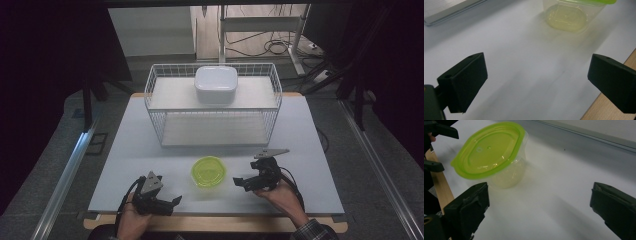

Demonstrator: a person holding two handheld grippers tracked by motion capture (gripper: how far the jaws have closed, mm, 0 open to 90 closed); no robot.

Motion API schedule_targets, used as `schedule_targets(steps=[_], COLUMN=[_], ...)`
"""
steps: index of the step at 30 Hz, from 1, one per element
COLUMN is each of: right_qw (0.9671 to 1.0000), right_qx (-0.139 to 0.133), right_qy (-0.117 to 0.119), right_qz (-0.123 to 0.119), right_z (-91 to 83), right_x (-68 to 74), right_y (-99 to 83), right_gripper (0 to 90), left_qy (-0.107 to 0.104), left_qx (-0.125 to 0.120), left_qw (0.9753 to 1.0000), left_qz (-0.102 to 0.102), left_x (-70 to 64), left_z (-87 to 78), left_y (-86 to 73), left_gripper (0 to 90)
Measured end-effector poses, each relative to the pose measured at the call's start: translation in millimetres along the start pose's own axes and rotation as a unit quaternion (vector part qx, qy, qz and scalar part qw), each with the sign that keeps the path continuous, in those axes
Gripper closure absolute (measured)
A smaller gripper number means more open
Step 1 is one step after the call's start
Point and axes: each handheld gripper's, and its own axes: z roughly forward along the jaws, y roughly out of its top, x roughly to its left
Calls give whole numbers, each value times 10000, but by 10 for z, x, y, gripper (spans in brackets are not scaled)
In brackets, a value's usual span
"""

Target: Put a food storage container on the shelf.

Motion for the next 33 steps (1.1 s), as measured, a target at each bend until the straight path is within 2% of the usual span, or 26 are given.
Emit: schedule_targets(steps=[4,10,13,18,23,27,28,29,31,33], right_qw=[9997,9990,9978,9945,9900,9841,9838,9810,9775,9752], right_qx=[56,126,208,345,426,503,522,536,541,567], right_qy=[162,337,522,750,997,1229,1229,1319,1431,1481], right_qz=[185,262,352,639,898,1180,1200,1316,1450,1542], right_z=[65,175,254,381,458,524,534,545,551,553], right_x=[-8,-10,-20,-50,-94,-128,-133,-148,-164,-173], right_y=[139,323,393,458,500,508,506,504,502,500], right_gripper=[138,307,388,470,535,607,619,659,706,764], left_qy=[7,12,19,14,20,28,30,30,28,38], left_qx=[-8,-19,-31,-28,-29,-29,-22,-19,-7,-2], left_qw=[10000,10000,10000,10000,10000,10000,10000,10000,10000,10000], left_qz=[6,-2,8,15,15,10,14,17,26,36], left_x=[-4,-4,-6,-3,-1,0,1,1,-1,-4], left_z=[-2,-13,-18,-24,-28,-29,-29,-28,-26,-25], left_y=[1,1,3,2,1,0,0,0,0,0], left_gripper=[27,33,34,36,38,40,41,42,42,43])
